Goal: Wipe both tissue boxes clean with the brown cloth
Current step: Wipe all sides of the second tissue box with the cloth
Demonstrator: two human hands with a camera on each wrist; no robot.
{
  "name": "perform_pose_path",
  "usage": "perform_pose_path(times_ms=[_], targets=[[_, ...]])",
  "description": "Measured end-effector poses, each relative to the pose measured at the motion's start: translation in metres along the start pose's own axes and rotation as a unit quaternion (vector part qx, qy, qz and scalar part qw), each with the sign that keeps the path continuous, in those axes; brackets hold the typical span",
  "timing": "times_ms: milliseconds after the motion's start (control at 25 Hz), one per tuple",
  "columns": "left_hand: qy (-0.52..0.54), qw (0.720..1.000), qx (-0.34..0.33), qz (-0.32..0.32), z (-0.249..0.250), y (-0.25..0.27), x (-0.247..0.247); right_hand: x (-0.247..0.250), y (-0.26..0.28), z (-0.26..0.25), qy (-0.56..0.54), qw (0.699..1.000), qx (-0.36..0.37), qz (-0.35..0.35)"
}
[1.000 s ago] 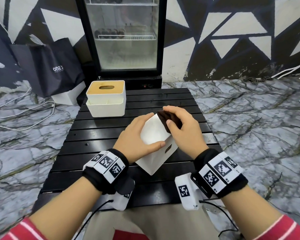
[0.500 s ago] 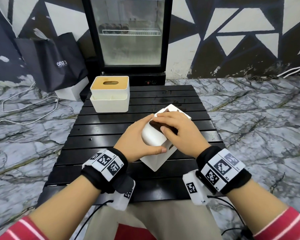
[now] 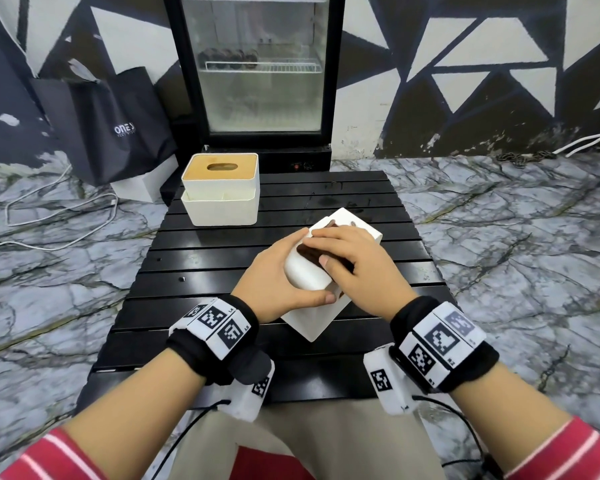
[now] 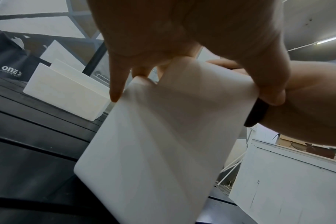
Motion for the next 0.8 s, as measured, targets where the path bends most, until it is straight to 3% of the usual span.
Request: perform_pose_path(times_ms=[360,800], targets=[[-0.008,1.000,-0.004,-0.011,0.001,0.001,0.002,0.004,-0.001,0.005,0.024,1.000,0.016,0.008],[-0.038,0.998,0.028,-0.038,-0.008,-0.006,0.006,0.016,-0.025,0.046,0.041,0.994,-0.102,-0.013]])
Point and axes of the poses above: each hand's wrist, its own y-axis away from the middle knuckle, its own x-axis out of the back of the hand, z = x × y, the point moved 4 cm from there along -y, towards the middle knuckle, and after that the axes turned 13 degrees about y, right-handed, at the moved point
